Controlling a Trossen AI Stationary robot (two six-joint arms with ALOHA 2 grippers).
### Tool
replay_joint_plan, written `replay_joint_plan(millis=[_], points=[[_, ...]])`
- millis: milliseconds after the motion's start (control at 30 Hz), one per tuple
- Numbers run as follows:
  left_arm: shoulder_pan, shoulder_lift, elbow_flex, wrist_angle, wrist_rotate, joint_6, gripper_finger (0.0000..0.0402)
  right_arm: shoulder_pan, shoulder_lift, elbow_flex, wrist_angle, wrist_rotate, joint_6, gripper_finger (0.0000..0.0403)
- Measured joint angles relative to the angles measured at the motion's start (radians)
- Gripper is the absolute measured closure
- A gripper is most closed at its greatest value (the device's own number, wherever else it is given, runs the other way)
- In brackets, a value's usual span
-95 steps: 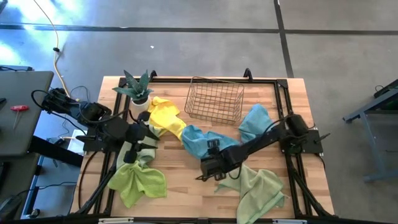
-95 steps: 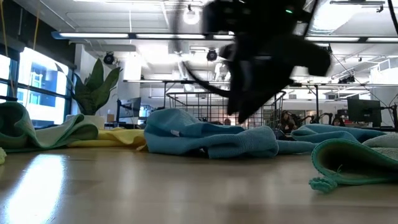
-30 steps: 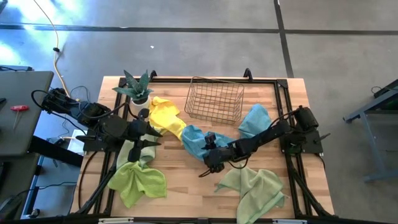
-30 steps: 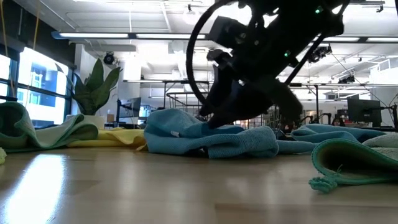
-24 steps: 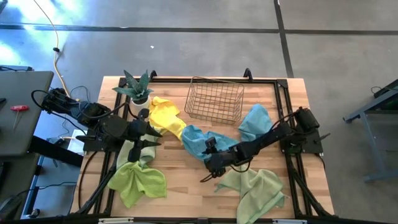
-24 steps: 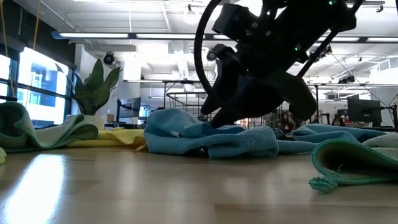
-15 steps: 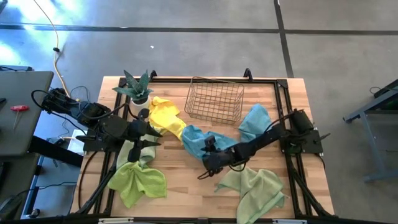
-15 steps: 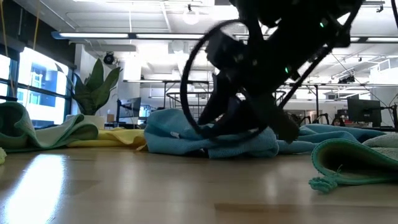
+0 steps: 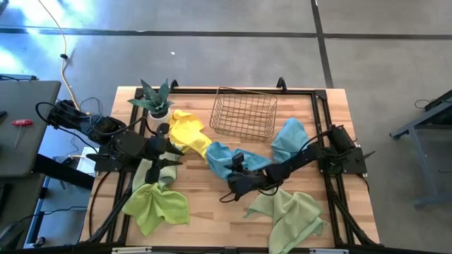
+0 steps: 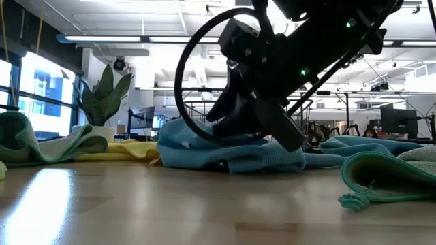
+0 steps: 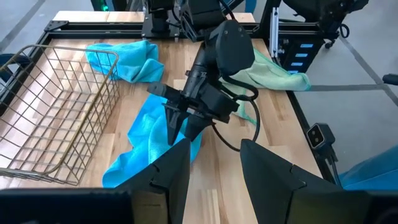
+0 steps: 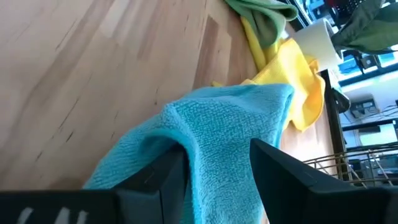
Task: Fold microfiber towels
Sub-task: Fold the bottom blue microfiber cloth
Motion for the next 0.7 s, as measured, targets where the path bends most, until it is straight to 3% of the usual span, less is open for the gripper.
replay_joint_plan(millis=[300, 700], points=[[0.0, 0.0, 0.0, 0.0, 0.0, 0.0, 0.0271, 0.0, 0.015, 0.0, -0.004, -0.053, 0.111, 0.0251], [0.0, 0.0, 0.0, 0.0, -0.004, 0.002, 0.0271, -0.012, 0.015, 0.0, -0.044, -0.137, 0.316, 0.0391]])
